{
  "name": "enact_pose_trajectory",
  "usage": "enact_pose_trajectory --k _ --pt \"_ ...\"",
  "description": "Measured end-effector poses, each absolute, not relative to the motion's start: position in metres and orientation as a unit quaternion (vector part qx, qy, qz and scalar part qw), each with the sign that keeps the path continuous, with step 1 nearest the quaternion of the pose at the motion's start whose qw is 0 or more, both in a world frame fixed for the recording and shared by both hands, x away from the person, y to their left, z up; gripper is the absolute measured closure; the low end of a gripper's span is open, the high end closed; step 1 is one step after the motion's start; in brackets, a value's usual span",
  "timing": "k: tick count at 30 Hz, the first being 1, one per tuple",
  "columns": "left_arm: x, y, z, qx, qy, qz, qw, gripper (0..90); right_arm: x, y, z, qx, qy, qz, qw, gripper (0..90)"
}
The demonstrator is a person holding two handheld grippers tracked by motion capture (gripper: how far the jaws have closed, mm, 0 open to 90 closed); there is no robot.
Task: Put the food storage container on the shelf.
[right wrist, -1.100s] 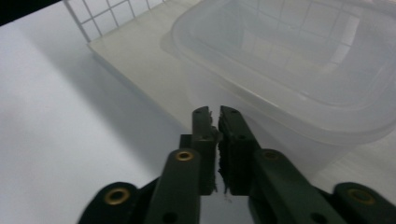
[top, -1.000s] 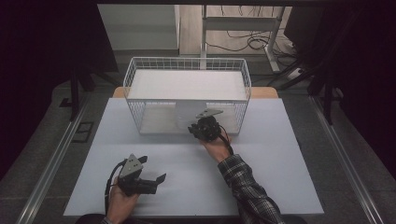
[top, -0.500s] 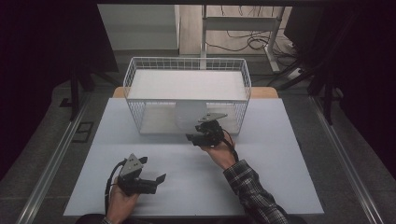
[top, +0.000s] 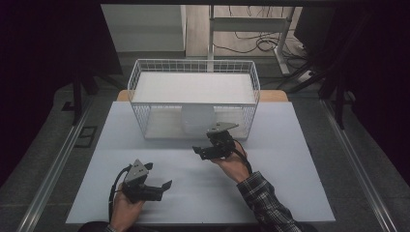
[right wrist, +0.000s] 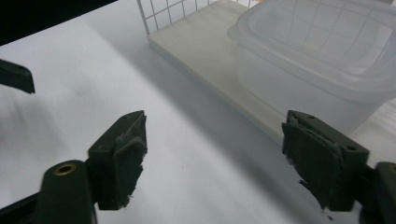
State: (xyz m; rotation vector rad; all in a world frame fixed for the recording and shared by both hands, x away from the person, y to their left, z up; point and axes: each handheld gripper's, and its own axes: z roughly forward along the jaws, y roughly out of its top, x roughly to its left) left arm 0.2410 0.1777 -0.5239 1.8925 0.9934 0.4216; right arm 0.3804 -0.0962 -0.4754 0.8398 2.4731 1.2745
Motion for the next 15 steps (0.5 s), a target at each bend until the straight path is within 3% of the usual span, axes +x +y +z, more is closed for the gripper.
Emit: enact_pose_trajectory --k 15 --pt "0.24 0.179 -0.523 0.77 0.41 0.179 0.454 2.8 0.366 -0.114 -0.473 0.291 0.843 0.438 0.112 6.8"
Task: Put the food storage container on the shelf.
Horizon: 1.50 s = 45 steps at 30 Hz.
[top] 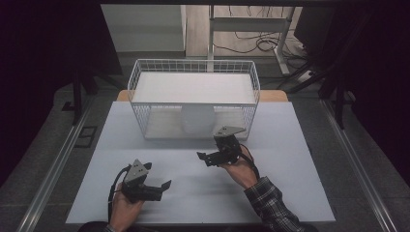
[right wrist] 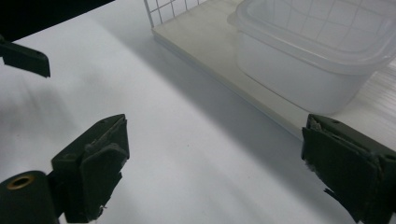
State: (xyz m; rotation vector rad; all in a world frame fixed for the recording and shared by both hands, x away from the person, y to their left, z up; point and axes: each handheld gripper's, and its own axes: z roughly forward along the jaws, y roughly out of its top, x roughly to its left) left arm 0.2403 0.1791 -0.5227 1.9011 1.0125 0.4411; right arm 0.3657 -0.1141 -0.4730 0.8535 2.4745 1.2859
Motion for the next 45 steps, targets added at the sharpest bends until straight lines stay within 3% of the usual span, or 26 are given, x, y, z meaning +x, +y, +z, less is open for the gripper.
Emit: enact_pose_trajectory --k 45 --pt "0.245 0.189 -0.526 0.777 0.409 0.157 0.453 2.0 0.312 -0.163 -0.484 0.295 0.847 0.424 0.124 0.6"
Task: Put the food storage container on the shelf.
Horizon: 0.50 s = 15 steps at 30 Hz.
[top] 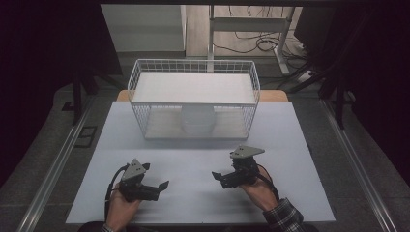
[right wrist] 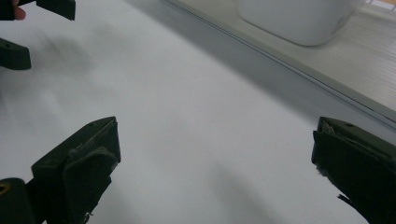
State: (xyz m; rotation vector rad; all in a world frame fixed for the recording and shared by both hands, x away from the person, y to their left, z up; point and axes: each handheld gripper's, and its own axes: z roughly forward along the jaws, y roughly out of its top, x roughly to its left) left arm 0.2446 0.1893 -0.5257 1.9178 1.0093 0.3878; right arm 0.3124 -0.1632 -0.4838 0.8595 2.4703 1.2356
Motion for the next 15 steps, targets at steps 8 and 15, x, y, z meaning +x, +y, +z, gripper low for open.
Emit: enact_pose_trajectory --k 8,15 --pt "0.243 0.206 -0.523 0.769 0.422 0.172 0.448 2.1 0.308 -0.18 -0.482 0.309 0.84 0.425 0.136 0.6" --pt "0.24 0.217 -0.522 0.762 0.433 0.179 0.447 2.3 0.302 -0.193 -0.48 0.316 0.835 0.426 0.145 0.6"
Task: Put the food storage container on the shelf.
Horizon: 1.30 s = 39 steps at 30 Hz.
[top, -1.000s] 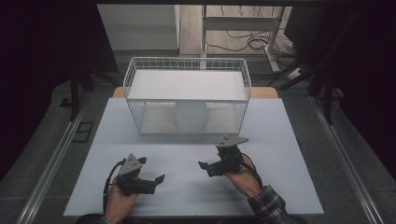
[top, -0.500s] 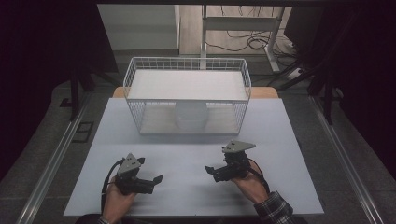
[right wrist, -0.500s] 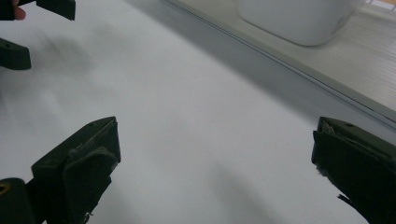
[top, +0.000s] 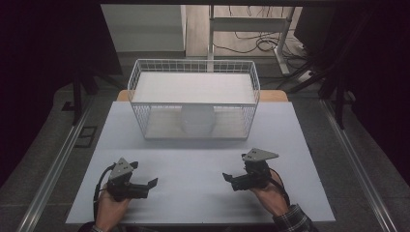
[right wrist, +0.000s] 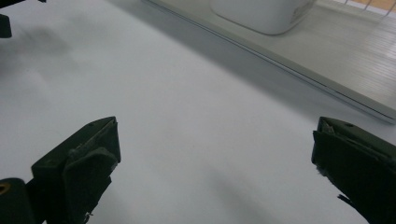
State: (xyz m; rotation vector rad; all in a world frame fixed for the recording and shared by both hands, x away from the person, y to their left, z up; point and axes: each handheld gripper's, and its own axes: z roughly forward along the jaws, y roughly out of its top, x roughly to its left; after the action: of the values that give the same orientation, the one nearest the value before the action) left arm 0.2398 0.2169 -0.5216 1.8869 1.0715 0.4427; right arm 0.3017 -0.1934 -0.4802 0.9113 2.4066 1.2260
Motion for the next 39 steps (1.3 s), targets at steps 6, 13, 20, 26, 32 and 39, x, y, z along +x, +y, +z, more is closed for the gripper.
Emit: enact_pose_trajectory --k 6,13,20,26,32,39 --pt "0.236 0.226 -0.521 0.758 0.44 0.182 0.446 2.6 0.297 -0.205 -0.479 0.322 0.831 0.425 0.156 0.6" --pt "0.231 0.231 -0.521 0.758 0.443 0.185 0.442 2.7 0.292 -0.216 -0.478 0.328 0.827 0.426 0.166 0.6" --pt "0.223 0.237 -0.521 0.756 0.446 0.19 0.44 2.7 0.286 -0.23 -0.48 0.337 0.824 0.421 0.176 0.6" --pt "0.215 0.242 -0.52 0.754 0.448 0.195 0.439 2.7 0.278 -0.245 -0.48 0.35 0.817 0.419 0.186 0.6" --pt "0.208 0.247 -0.521 0.752 0.452 0.196 0.438 2.0 0.271 -0.258 -0.482 0.366 0.811 0.415 0.189 0.4" --pt "0.204 0.249 -0.524 0.751 0.456 0.193 0.437 0.6 0.261 -0.272 -0.488 0.383 0.808 0.407 0.188 0.0"
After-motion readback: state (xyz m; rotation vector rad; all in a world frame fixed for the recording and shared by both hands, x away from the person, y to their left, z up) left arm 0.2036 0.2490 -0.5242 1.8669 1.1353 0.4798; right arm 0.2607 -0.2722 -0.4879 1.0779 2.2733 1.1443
